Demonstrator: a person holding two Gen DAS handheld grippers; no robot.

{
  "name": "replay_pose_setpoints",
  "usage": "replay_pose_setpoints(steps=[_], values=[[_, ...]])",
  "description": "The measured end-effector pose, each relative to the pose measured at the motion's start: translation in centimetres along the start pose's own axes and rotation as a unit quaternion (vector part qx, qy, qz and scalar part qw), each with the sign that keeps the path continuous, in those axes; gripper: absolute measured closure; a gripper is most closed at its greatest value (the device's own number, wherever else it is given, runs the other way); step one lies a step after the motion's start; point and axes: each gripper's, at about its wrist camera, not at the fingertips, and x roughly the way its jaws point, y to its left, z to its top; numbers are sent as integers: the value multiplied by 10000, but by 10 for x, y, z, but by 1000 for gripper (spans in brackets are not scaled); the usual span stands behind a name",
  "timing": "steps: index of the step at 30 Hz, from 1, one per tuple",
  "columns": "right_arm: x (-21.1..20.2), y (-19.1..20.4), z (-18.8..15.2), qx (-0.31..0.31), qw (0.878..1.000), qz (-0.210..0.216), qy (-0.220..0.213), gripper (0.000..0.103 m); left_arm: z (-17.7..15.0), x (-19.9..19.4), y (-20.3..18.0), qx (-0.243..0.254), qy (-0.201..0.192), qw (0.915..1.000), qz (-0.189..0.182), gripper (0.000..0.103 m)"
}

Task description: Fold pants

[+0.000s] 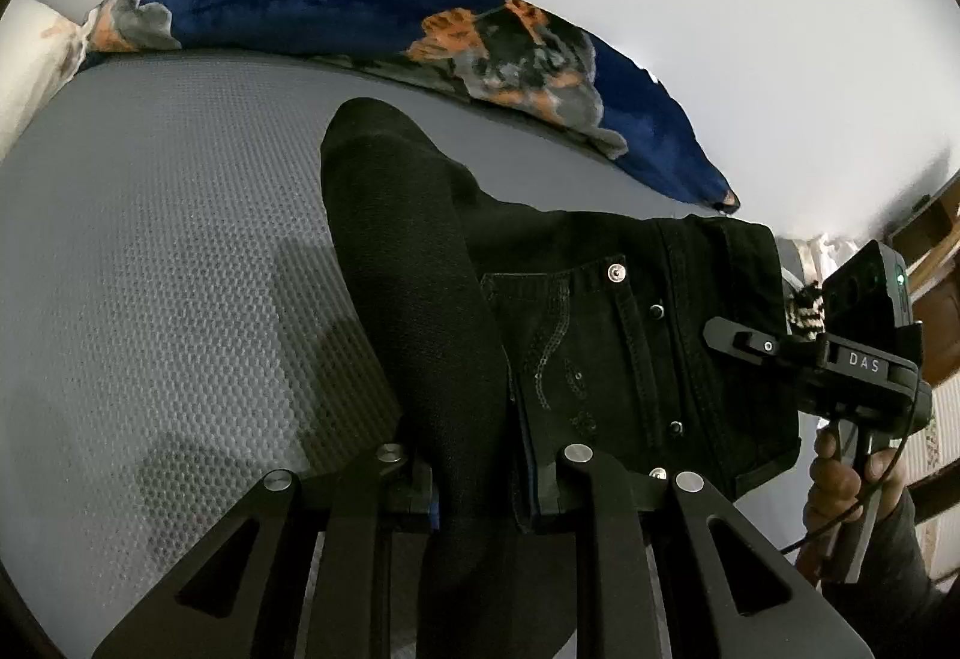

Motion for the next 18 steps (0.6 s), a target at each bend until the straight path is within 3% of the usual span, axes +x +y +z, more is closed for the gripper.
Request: replay_pose_setpoints(steps=[18], values=[[28,-6,26,107,9997,-211,70,81,26,29,21,-23,102,9999,114,84]])
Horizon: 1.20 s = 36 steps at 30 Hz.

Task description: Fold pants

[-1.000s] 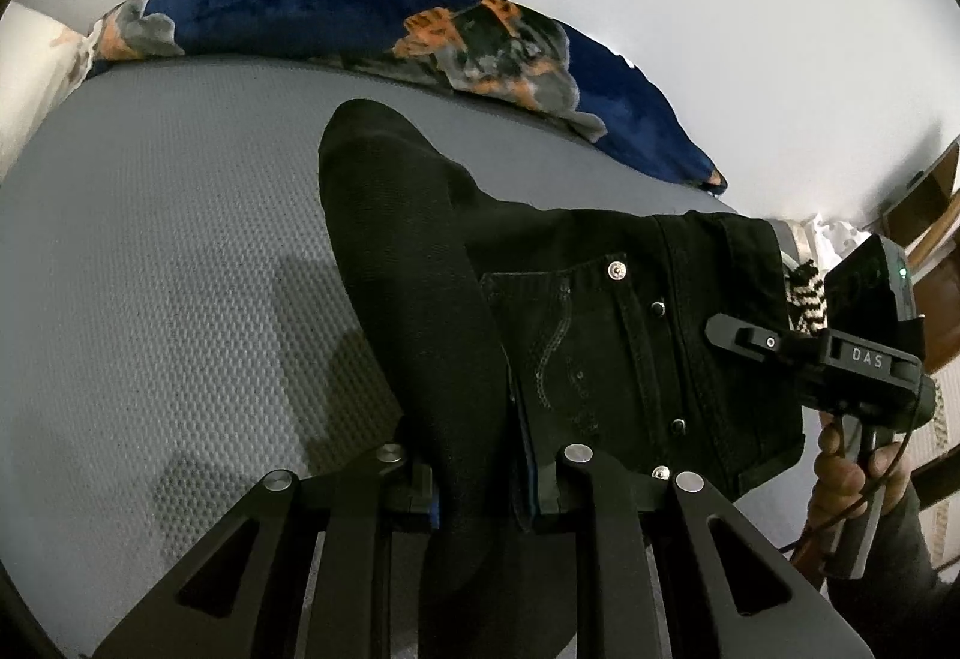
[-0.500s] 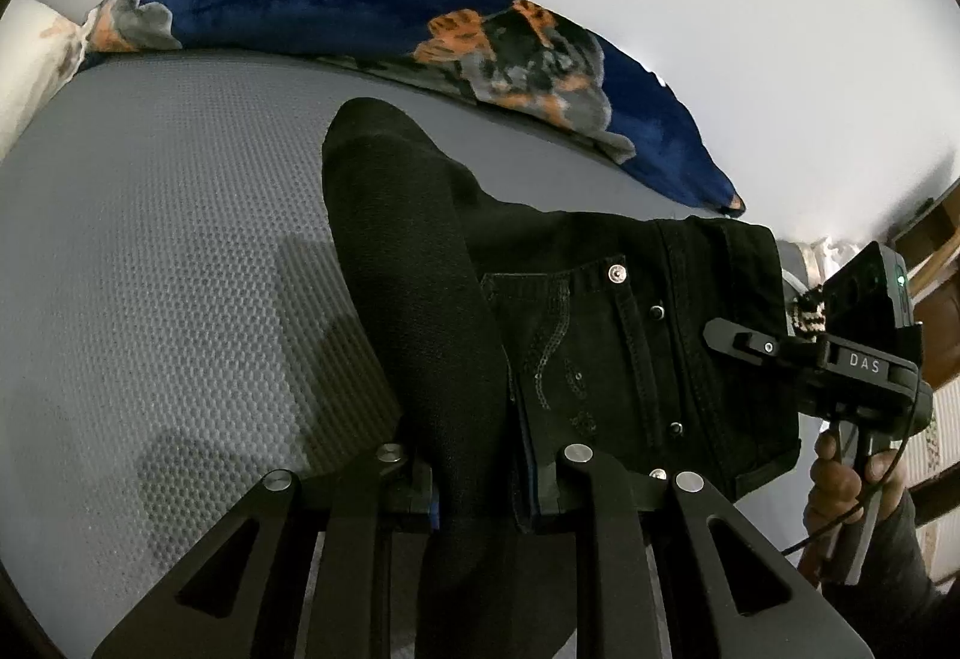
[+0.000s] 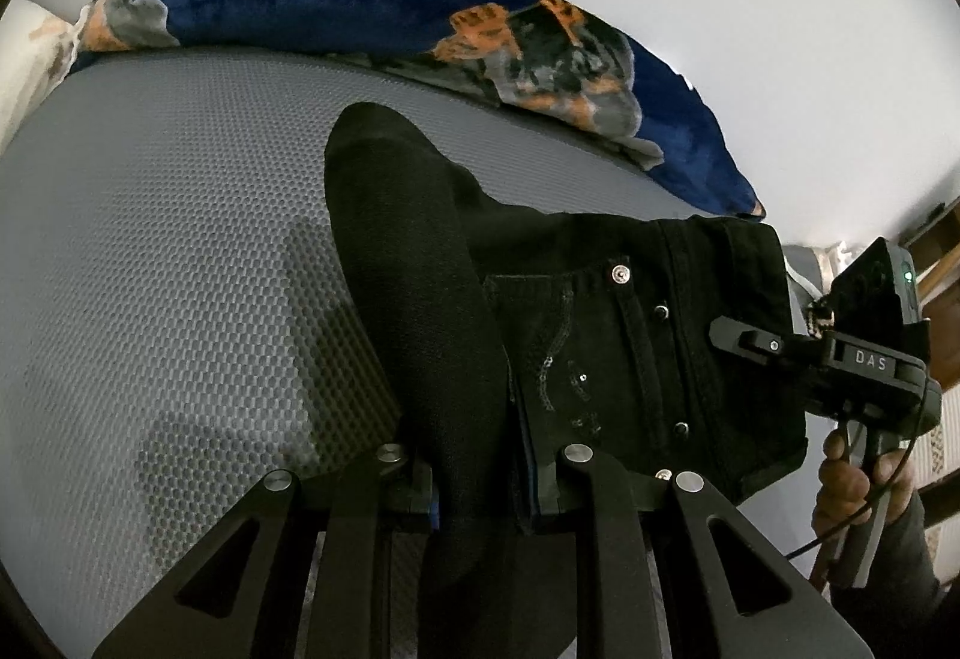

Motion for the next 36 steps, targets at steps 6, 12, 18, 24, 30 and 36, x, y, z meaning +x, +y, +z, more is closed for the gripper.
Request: replay_pose_setpoints(steps=[6,12,18,24,30,36], values=[[9,-7,4,8,9992,-389,-26,81,2,15,5,89,70,9998,162,84],[18,-15,-1,-106,9940,-1080,-164,72,-4,30,16,98,104,9990,434,76],[15,-15,-14,-365,9862,-1596,-258,62,-14,33,21,36,17,9966,818,56],[3,-12,-39,-556,9798,-1889,-334,55,-35,25,20,101,-46,9945,1041,47],[-18,-3,-66,-668,9771,-1962,-490,48,-63,3,15,39,-189,9916,1277,45],[-47,11,-91,-808,9722,-2041,-813,47,-86,-32,-2,162,-431,9865,1574,41]])
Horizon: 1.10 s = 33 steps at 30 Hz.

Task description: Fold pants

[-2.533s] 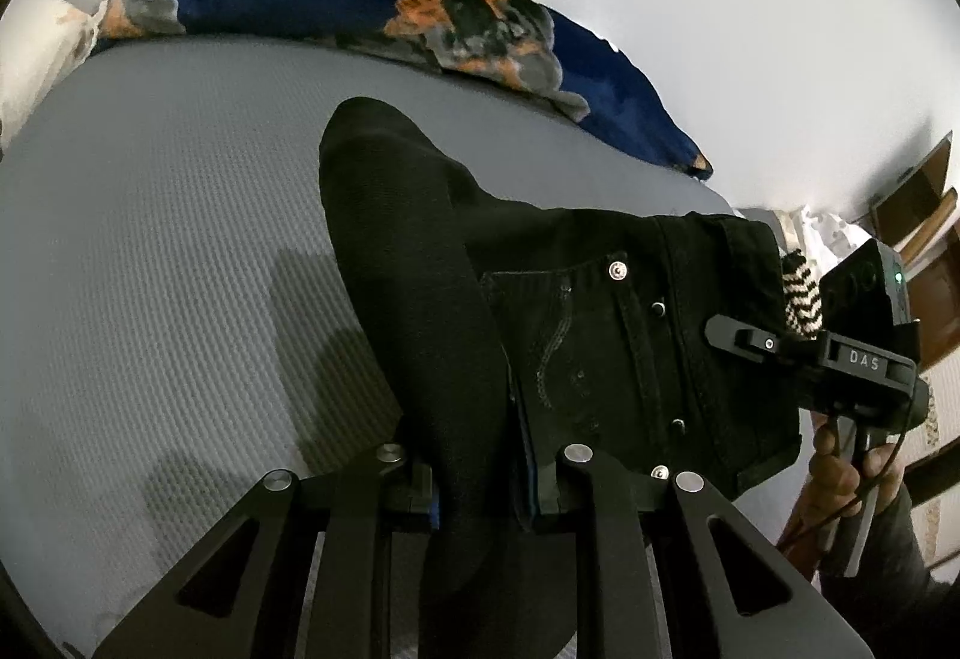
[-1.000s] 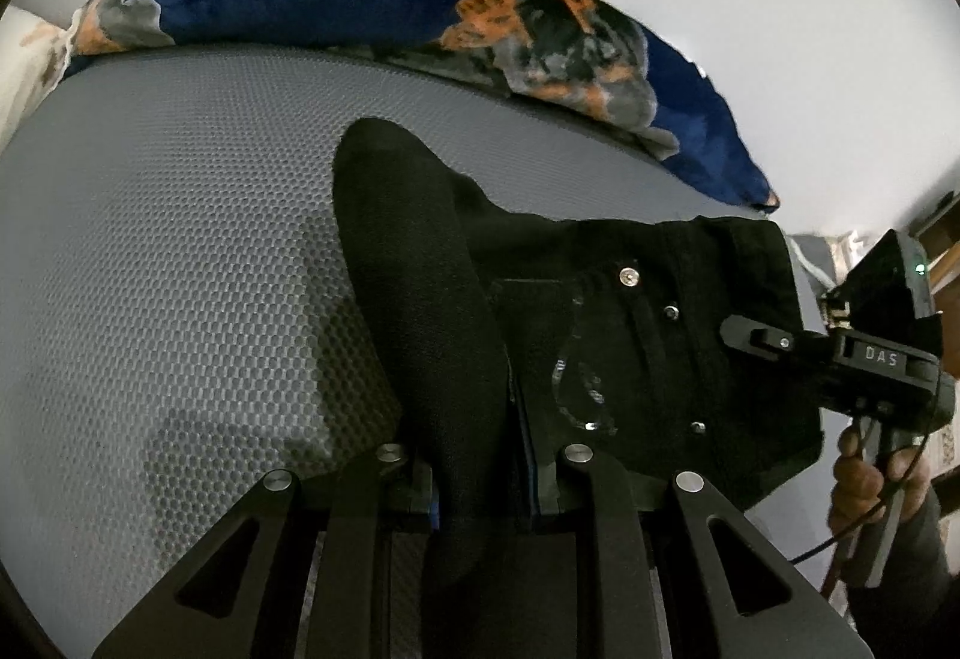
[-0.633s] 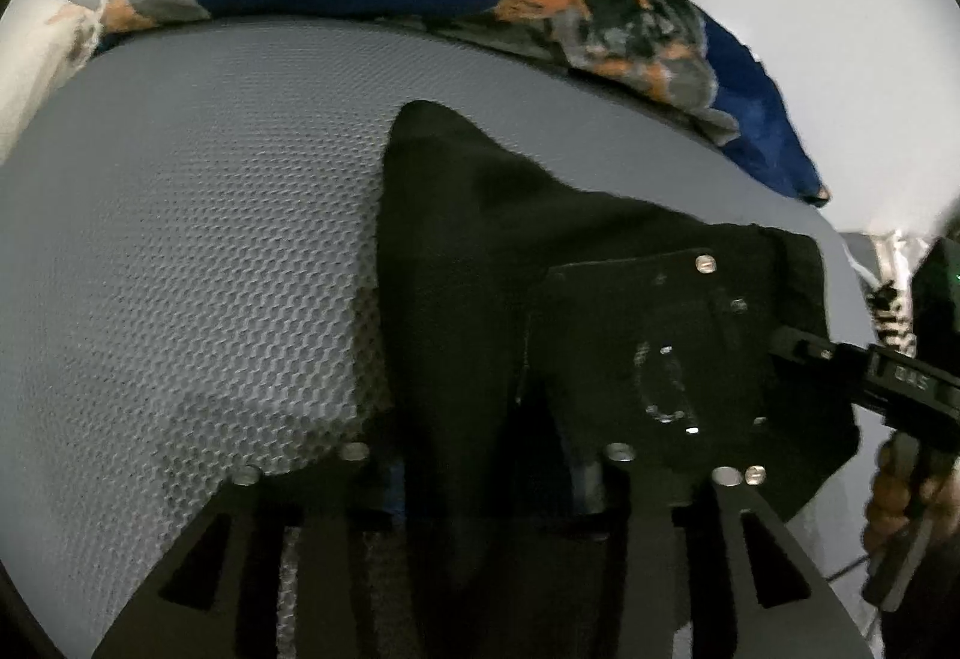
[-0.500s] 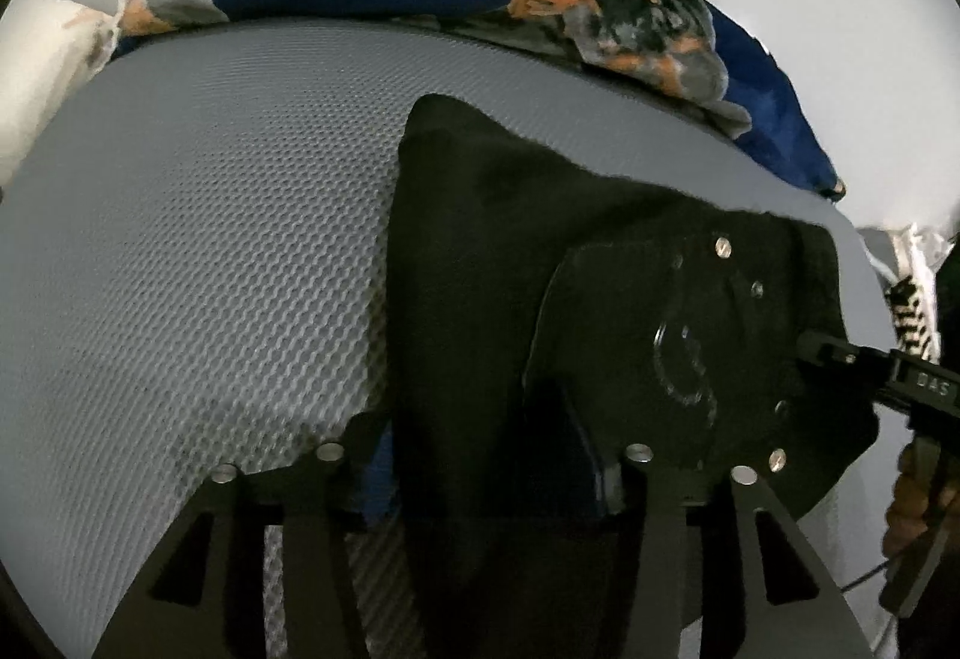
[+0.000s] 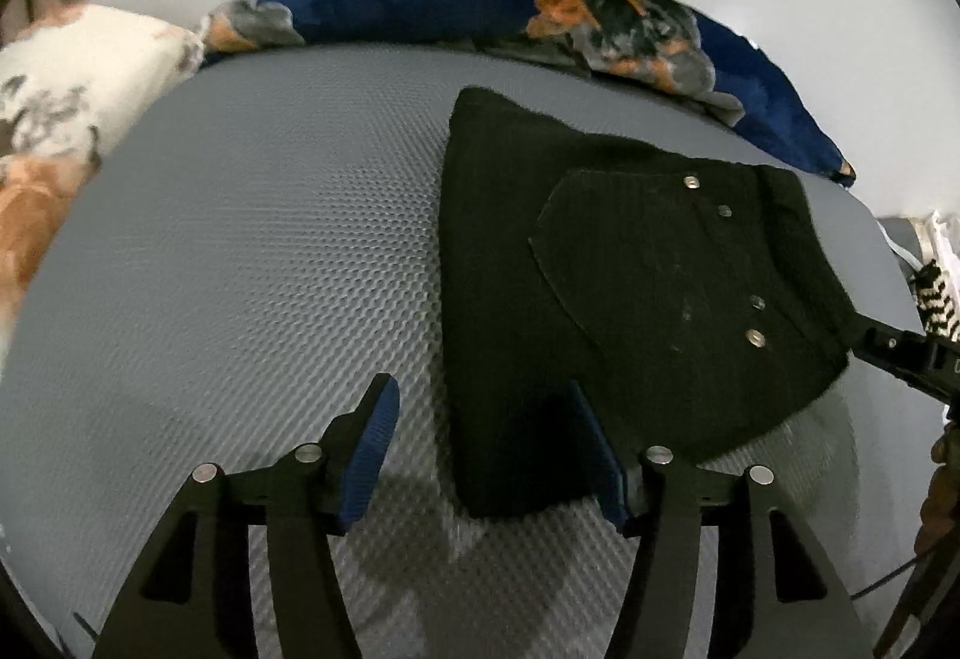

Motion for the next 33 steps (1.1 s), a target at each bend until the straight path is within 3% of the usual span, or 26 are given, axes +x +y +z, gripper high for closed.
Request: replay_pose_setpoints(steps=[13,14,20,27,33], values=[[-52,56,-65,-911,9917,-479,-774,35,-41,-74,-13,42,-508,9985,224,38],[-53,60,-69,-1125,9867,-488,-1069,34,-44,-77,-14,52,-526,9983,225,38],[-64,81,-94,-1335,9812,-415,-1329,28,-63,-94,-18,101,-643,9974,306,38],[-64,94,-114,-1653,9757,-542,-1335,26,-76,-107,-27,139,-733,9967,334,35],[-65,92,-121,-1518,9777,-569,-1335,26,-83,-115,-32,168,-824,9957,399,34]])
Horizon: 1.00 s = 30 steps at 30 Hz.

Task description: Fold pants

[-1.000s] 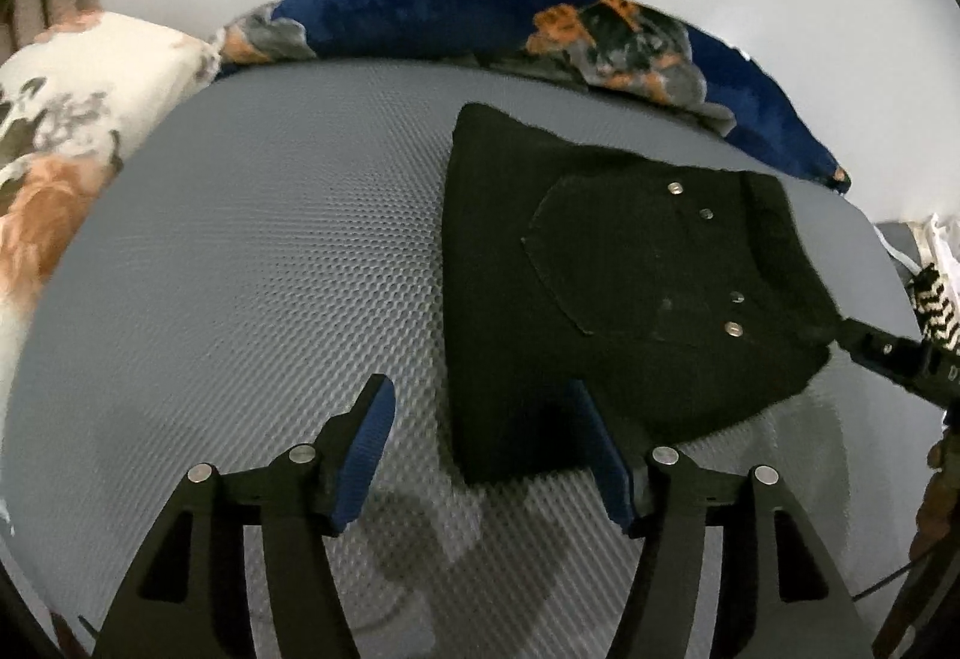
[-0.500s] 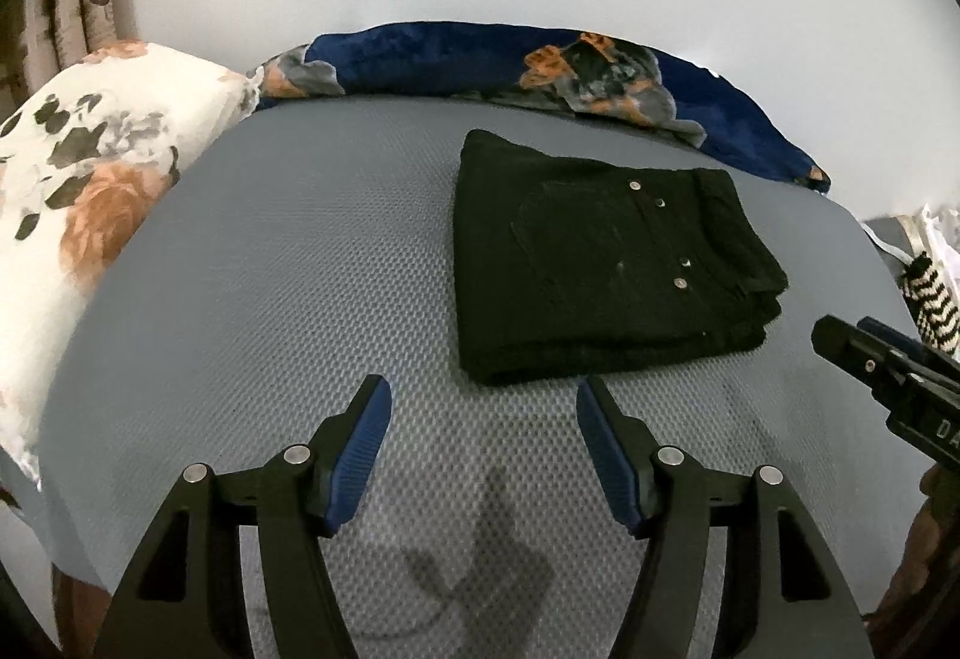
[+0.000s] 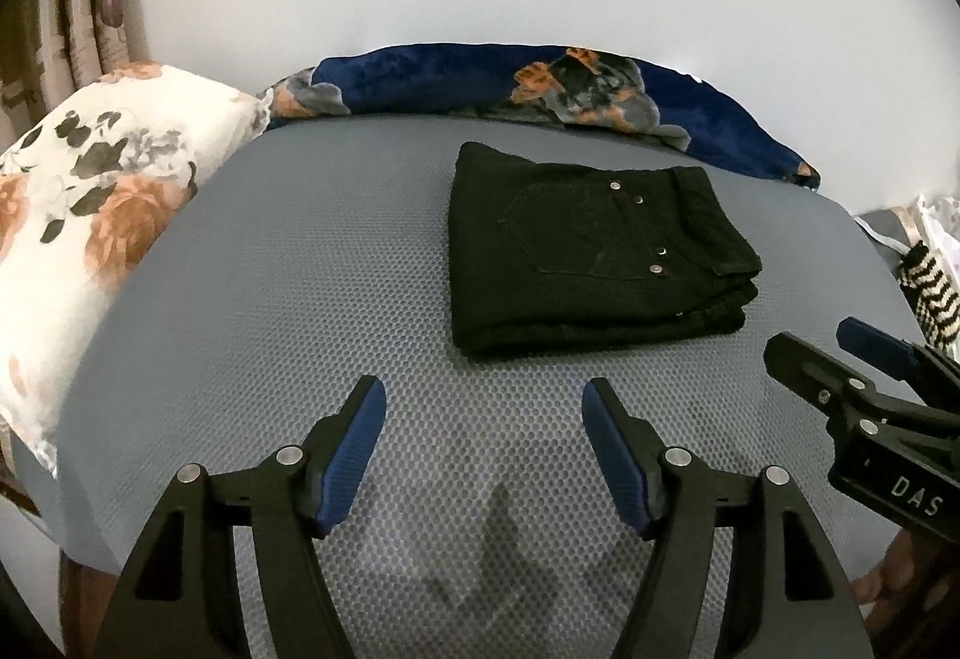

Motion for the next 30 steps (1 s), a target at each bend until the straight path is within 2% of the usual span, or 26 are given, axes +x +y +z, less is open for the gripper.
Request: replay_pose_setpoints(steps=[6,19,26,30], values=[[0,-3,-5,211,9997,66,72,23,-3,-1,2,-81,12,9999,67,34],[5,5,-9,90,9997,-8,218,22,-8,2,2,-83,126,9997,169,34],[8,7,-10,36,9994,-95,317,14,-10,3,1,-65,151,9996,209,34],[10,8,-11,-24,9993,-117,359,13,-11,5,1,-53,180,9995,247,34]])
